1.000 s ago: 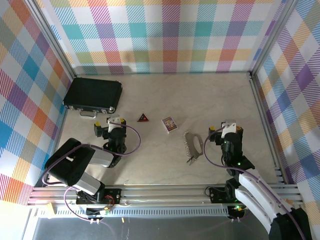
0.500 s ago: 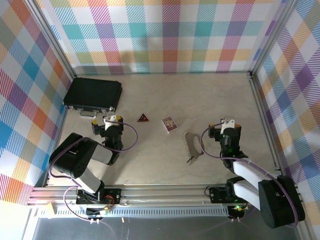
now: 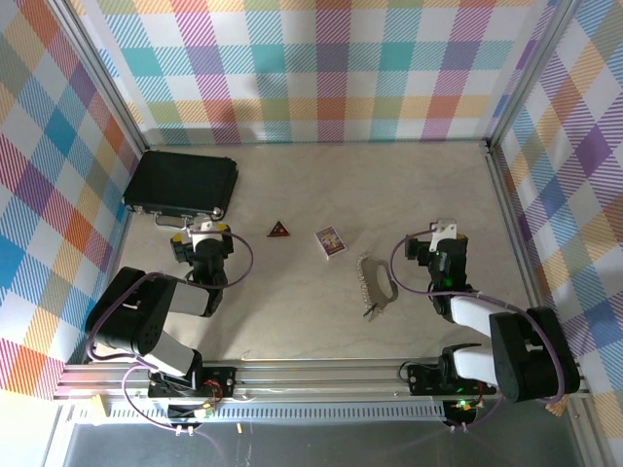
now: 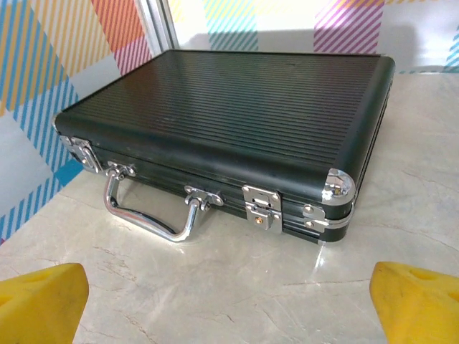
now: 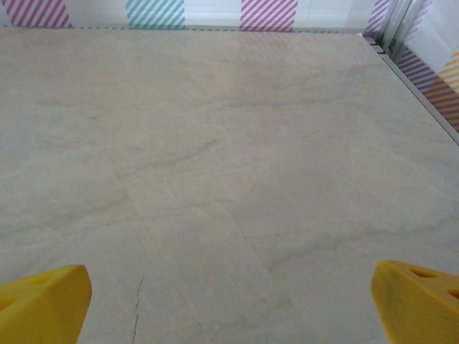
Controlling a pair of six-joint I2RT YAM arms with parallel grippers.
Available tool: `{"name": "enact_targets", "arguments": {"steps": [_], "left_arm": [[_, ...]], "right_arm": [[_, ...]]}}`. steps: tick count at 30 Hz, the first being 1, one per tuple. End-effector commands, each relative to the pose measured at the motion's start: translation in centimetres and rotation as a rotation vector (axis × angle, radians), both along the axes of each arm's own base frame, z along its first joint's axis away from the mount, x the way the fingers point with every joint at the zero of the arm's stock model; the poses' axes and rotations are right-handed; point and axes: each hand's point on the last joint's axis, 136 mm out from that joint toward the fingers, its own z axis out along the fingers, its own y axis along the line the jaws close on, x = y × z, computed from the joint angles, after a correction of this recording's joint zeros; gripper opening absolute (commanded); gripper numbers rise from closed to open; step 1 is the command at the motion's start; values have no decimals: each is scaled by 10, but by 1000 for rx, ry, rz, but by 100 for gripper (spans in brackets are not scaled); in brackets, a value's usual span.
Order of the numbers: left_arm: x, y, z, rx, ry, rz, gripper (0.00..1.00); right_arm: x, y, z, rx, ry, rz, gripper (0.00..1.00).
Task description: Put the keys on the keyring
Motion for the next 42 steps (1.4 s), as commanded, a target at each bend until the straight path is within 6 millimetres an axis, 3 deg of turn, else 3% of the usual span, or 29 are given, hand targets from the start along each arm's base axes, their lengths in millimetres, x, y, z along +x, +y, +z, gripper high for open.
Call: {"name": "enact_targets", "arguments": {"steps": [1, 14, 25, 42], "left_arm": [[9, -3, 6, -64, -16, -40, 100], [21, -11, -4, -101, 40, -120, 100], [26, -7, -23, -179, 77, -169, 100], [28, -8, -22, -172, 71, -174, 100]], "right_arm": [[15, 5, 22, 23, -81, 24, 99], [41, 12, 5, 2, -50, 66, 99], [48, 1, -8, 74, -41, 64, 99], [49, -4, -12, 125, 3, 74, 99]]}}
